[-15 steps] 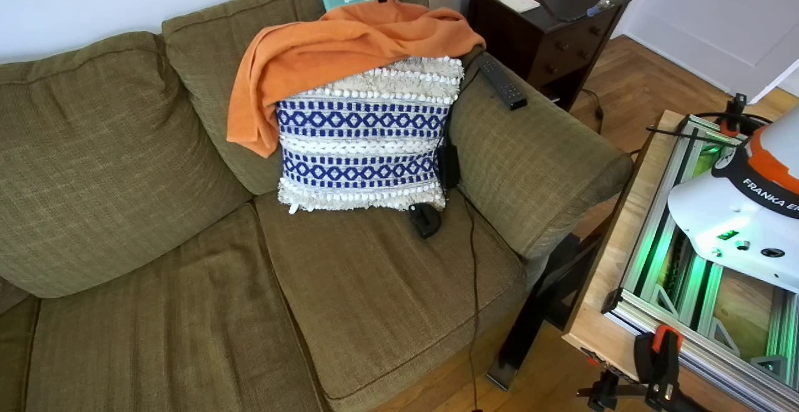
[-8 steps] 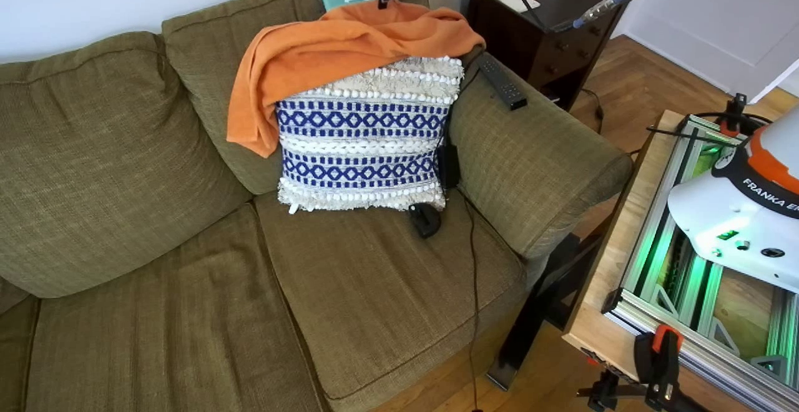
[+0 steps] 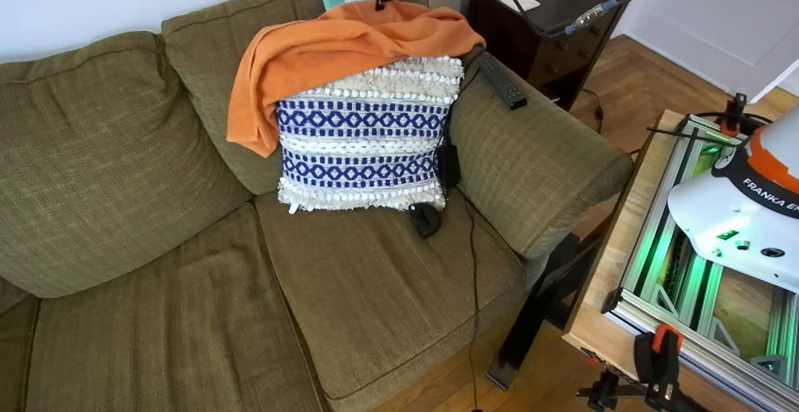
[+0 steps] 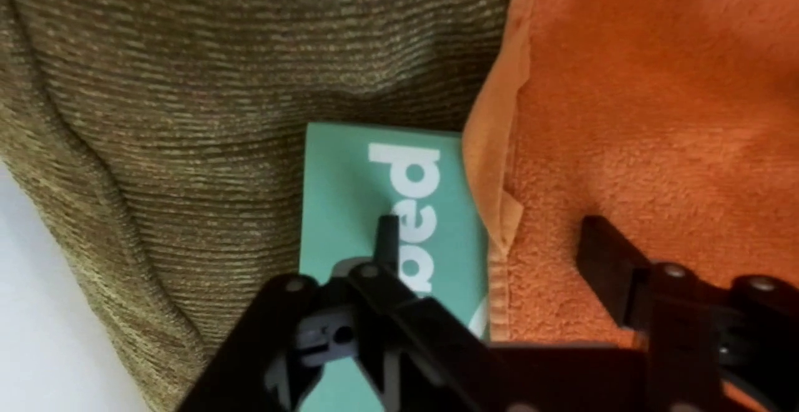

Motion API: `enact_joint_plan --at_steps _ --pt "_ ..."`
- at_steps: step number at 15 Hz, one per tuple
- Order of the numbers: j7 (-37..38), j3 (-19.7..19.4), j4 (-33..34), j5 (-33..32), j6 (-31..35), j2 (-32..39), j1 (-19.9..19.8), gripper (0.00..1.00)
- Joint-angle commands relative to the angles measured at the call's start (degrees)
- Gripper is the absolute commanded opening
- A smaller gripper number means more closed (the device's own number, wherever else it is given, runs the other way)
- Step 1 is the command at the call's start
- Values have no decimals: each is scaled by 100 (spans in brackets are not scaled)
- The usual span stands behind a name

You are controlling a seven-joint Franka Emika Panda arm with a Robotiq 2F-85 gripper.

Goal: Use the orange towel to cover the book

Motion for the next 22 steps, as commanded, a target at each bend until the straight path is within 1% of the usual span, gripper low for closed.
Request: enact_joint_plan --at_steps 1,3,6,7,10,13,15,18,22 --pt "-195 46 251 17 53 248 -54 41" --pt "-194 39 243 17 58 245 -48 27" --pt "-186 34 214 11 83 228 -37 2" --pt "-173 29 203 6 112 216 -29 0" --pt "-37 -12 261 -23 230 114 59 1" --pt "142 -170 590 -169 502 121 226 2" --pt "280 -380 893 -355 752 191 373 2" --pt "681 -754 1355 -647 1196 359 566 2" --pt "1482 -1194 1909 -932 1703 621 708 2"
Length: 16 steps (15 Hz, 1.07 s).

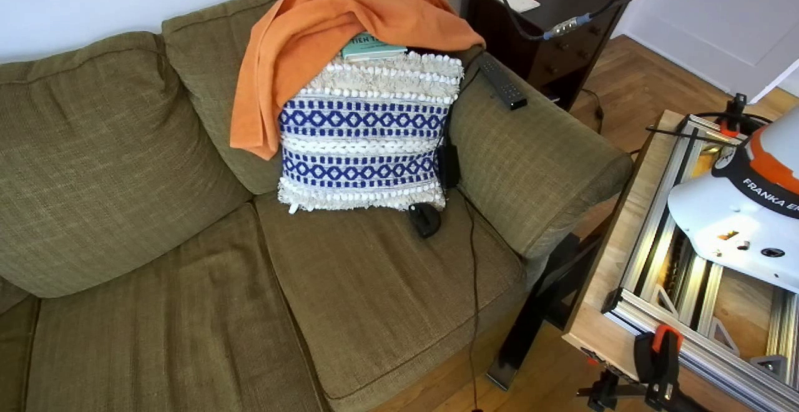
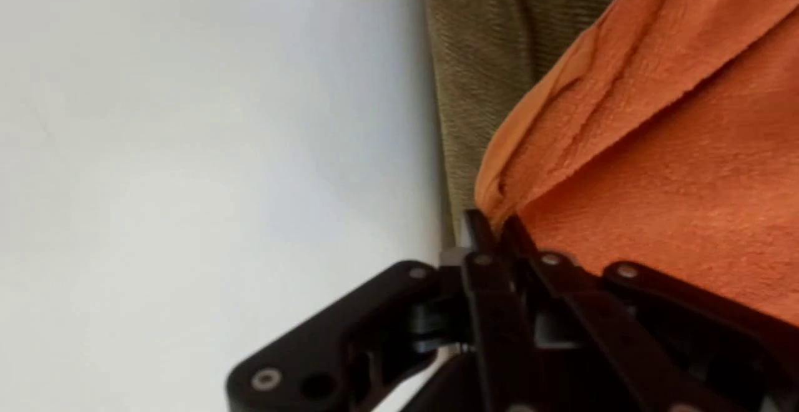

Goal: Use the orange towel to cover the book

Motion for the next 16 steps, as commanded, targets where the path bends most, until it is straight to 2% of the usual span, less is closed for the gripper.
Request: enact_joint_plan --at_steps 1,5,9,12,16 --pt "862 -440 807 -340 502 452 144 2" --pt "1821 -911 1295 -651 883 749 234 2" --pt "2666 -1332 1796 -983 960 1164 253 2" --pt "2930 -1326 2005 -1104 867 1403 239 2" --pt "2867 -1192 2138 -1135 833 1602 245 2"
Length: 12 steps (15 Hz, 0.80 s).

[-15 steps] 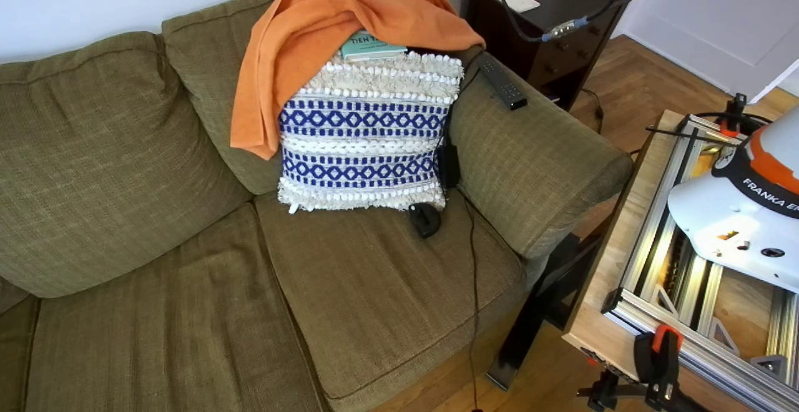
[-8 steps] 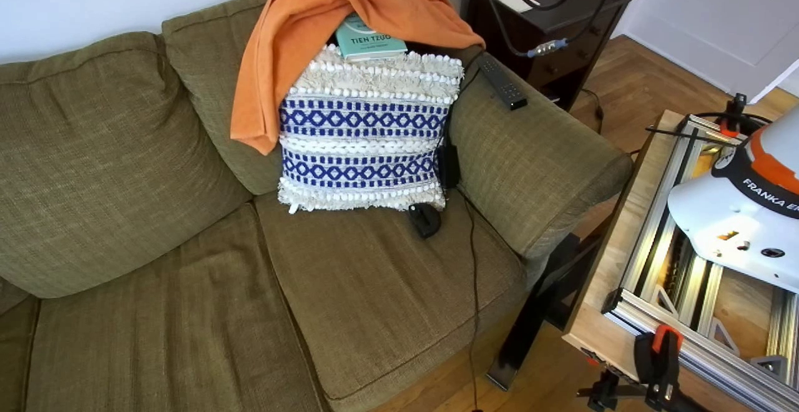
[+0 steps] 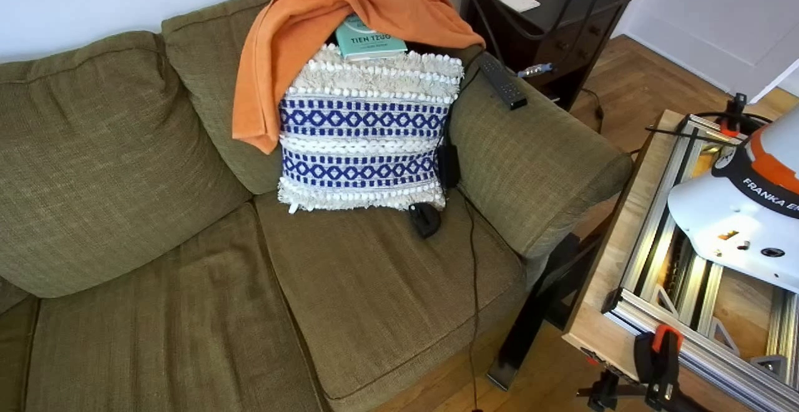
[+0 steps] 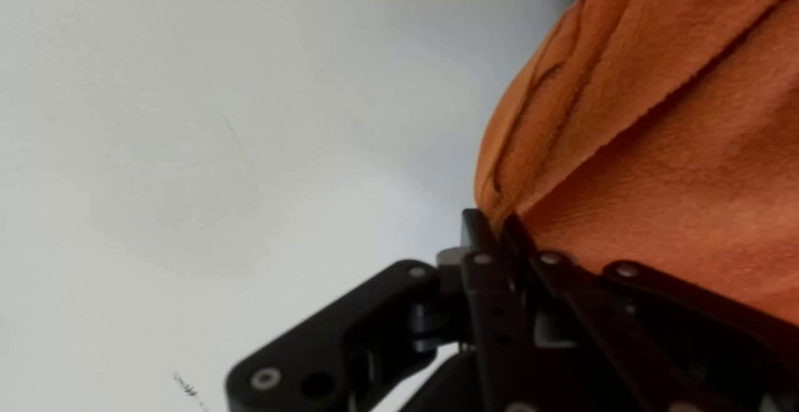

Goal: Use the orange towel to cover the book

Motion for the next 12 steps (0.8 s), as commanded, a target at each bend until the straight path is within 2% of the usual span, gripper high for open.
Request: enact_joint_plan --at_steps 1,4,7,8,9,12 --pt "124 20 448 -187 85 372 -49 2" --pt "97 1 461 -251 42 493 -23 2" --pt "-167 165 340 -263 54 537 -23 2" --pt "-231 200 326 -263 37 550 -19 32" --pt "-354 239 304 -267 10 552 -26 32" --pt "-697 490 143 -127 -327 381 -19 53"
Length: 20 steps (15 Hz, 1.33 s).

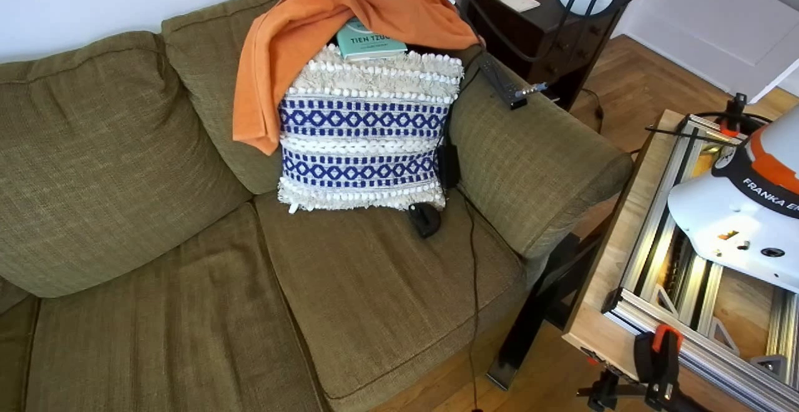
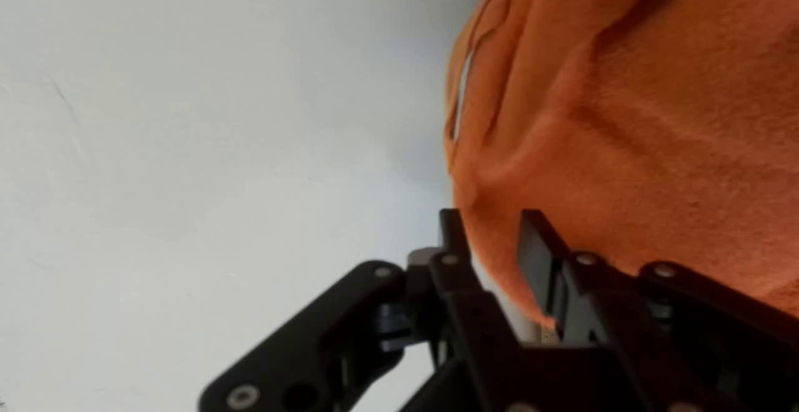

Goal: Use the orange towel to cover the book

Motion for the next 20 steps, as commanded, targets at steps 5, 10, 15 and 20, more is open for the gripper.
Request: enact_joint_plan --at_steps 5,10,15,20 --pt "-793 939 -390 473 -1818 -688 -17 90" --pt "-1000 1673 -608 1173 -2967 -1170 -207 100" --pt "-1152 2294 -1090 1815 -3754 -1563 -530 100" --pt "-1233 2713 -1739 2295 -4156 -1779 -857 100"
